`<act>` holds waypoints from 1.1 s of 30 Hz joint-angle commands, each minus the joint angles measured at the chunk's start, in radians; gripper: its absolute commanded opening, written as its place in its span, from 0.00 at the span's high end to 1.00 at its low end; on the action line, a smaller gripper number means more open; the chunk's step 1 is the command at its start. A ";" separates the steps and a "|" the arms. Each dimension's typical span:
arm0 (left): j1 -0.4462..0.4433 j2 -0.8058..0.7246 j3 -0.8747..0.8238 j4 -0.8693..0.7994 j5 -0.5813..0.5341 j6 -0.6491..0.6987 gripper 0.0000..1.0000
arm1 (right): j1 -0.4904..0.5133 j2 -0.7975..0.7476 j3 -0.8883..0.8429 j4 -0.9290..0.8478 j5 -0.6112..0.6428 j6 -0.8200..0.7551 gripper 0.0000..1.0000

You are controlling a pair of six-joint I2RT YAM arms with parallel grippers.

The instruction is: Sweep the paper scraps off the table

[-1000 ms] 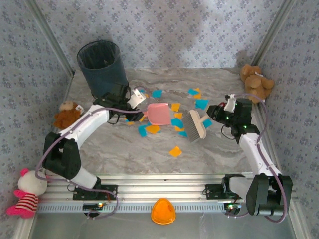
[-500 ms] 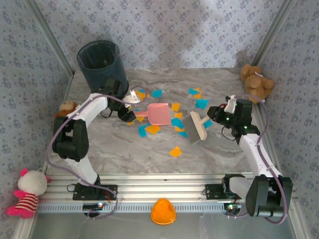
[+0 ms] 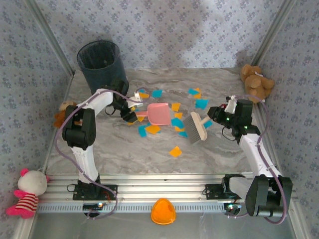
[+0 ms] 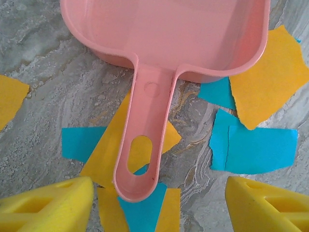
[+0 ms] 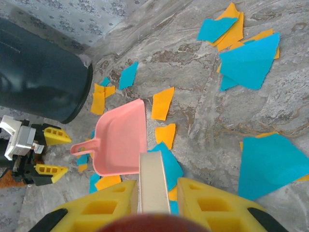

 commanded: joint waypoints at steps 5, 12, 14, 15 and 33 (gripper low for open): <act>-0.017 0.063 0.062 -0.056 0.020 0.047 0.28 | -0.007 -0.016 0.032 -0.008 0.003 -0.002 1.00; -0.049 0.098 0.082 -0.107 -0.007 0.055 0.30 | -0.009 -0.019 0.030 -0.013 0.001 -0.001 1.00; -0.056 0.100 0.083 -0.111 -0.008 0.057 0.31 | -0.009 -0.019 0.029 -0.014 0.000 -0.002 1.00; -0.059 0.101 0.087 -0.117 -0.007 0.056 0.32 | -0.009 -0.021 0.030 -0.016 0.001 -0.003 1.00; -0.097 0.128 0.093 -0.039 -0.057 -0.007 0.33 | -0.014 -0.029 0.018 -0.024 -0.004 -0.007 1.00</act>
